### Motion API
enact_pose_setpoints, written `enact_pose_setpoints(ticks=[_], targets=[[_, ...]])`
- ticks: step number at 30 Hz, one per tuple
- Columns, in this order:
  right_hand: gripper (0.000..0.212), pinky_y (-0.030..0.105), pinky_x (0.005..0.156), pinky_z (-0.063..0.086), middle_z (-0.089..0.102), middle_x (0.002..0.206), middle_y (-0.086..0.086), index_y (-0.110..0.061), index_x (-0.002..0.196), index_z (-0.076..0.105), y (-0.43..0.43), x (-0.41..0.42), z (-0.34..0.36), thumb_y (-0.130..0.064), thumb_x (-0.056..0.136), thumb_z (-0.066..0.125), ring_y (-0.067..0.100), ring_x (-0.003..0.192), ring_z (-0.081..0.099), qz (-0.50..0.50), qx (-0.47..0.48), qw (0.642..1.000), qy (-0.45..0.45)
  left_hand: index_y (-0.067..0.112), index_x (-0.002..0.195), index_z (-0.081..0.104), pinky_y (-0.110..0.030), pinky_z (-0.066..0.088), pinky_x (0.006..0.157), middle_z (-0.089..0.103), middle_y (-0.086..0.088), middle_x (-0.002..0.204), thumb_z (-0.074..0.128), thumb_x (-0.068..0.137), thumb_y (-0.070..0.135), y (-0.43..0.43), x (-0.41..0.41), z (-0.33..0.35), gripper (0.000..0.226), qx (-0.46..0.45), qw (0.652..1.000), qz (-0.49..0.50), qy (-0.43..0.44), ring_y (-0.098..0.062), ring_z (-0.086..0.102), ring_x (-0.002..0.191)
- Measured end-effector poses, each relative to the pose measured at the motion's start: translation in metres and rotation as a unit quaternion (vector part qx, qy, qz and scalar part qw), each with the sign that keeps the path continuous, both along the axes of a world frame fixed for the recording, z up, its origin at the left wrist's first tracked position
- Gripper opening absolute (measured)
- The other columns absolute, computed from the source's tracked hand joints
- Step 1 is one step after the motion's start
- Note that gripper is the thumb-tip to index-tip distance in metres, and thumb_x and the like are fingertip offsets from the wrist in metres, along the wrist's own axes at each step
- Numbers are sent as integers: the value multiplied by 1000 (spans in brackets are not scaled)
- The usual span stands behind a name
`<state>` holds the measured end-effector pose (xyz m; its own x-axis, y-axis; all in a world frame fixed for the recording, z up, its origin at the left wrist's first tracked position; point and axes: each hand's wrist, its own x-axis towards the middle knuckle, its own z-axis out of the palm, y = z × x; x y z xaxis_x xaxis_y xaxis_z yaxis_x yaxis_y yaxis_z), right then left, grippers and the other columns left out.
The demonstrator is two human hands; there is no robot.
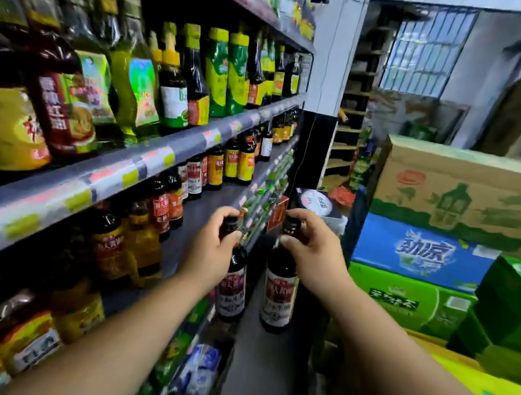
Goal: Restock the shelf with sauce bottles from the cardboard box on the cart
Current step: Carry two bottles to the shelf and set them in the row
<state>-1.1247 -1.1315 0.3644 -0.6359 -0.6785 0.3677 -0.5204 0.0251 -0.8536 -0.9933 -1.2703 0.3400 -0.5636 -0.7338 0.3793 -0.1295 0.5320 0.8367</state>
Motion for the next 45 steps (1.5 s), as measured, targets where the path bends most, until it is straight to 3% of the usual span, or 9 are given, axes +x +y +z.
enact_pose_setpoints(ticks=[3, 6, 8, 12, 17, 23, 31, 37, 45], targets=[[40, 32, 84, 58, 70, 106, -9, -42, 110, 59, -52, -42, -3, -13, 86, 70, 5, 98, 67, 22, -6, 1000, -2, 46, 106, 45, -36, 47, 60, 59, 11, 87, 55, 95, 22, -38, -30, 6, 29, -18, 999, 34, -5, -10, 57, 66], [41, 41, 83, 59, 71, 105, -6, -46, 107, 57, -109, -76, -9, -16, 83, 72, 12, 96, 68, 39, -18, 999, 2, 48, 109, 46, -46, 46, 52, 63, -5, 76, 54, 95, 27, -84, -61, 6, 26, -34, 998, 57, -16, -26, 56, 56], [40, 39, 82, 58, 71, 103, -7, -42, 109, 57, -147, -97, -11, -15, 83, 72, 11, 94, 68, 44, -32, 999, 5, 45, 112, 48, -34, 40, 47, 62, -2, 73, 55, 94, 26, -111, -81, 7, 27, -62, 996, 66, -21, -22, 52, 53], [40, 34, 79, 56, 68, 101, -8, -43, 113, 56, -216, -127, -10, -18, 85, 70, 9, 93, 66, 57, -52, 997, 21, 32, 119, 54, -24, 42, 72, 68, 5, 111, 61, 91, 19, -157, -112, 7, 31, -113, 987, 108, -22, -18, 63, 96], [40, 43, 81, 58, 71, 97, -4, -45, 114, 55, -285, -168, -8, -18, 87, 67, 15, 91, 69, 120, -74, 990, 11, 27, 119, 57, -17, 37, 83, 66, 6, 118, 64, 88, 15, -204, -141, 3, 34, -176, 972, 148, -38, -11, 55, 106], [39, 8, 77, 46, 65, 95, -14, -17, 117, 58, -345, -208, -12, 8, 87, 62, -11, 83, 61, 247, -130, 960, -18, 34, 122, 53, -33, 48, 89, 67, 3, 122, 57, 88, 28, -235, -166, -4, 35, -162, 954, 242, -65, -22, 60, 110], [34, 11, 63, 35, 50, 62, -29, -22, 116, 60, -395, -245, -44, -2, 89, 66, -4, 60, 44, 358, -113, 927, 6, 41, 124, 45, -35, 48, 96, 66, 2, 121, 53, 88, 33, -247, -193, -23, 37, -143, 926, 339, -85, -19, 61, 112], [47, 26, 77, 51, 65, 83, -26, -52, 108, 58, -406, -262, -53, -12, 88, 70, -1, 79, 61, 415, -109, 903, -12, 36, 126, 50, -23, 42, 100, 60, 11, 125, 55, 93, 27, -243, -202, -23, 35, -181, 915, 348, -94, -10, 57, 117], [41, 28, 91, 53, 69, 108, -15, -48, 109, 60, -403, -272, -55, -16, 87, 72, 4, 103, 66, 440, -142, 886, -34, 33, 116, 58, -22, 49, 91, 64, 15, 106, 63, 89, 29, -232, -224, -26, 28, -217, 895, 383, -68, -5, 62, 101]])
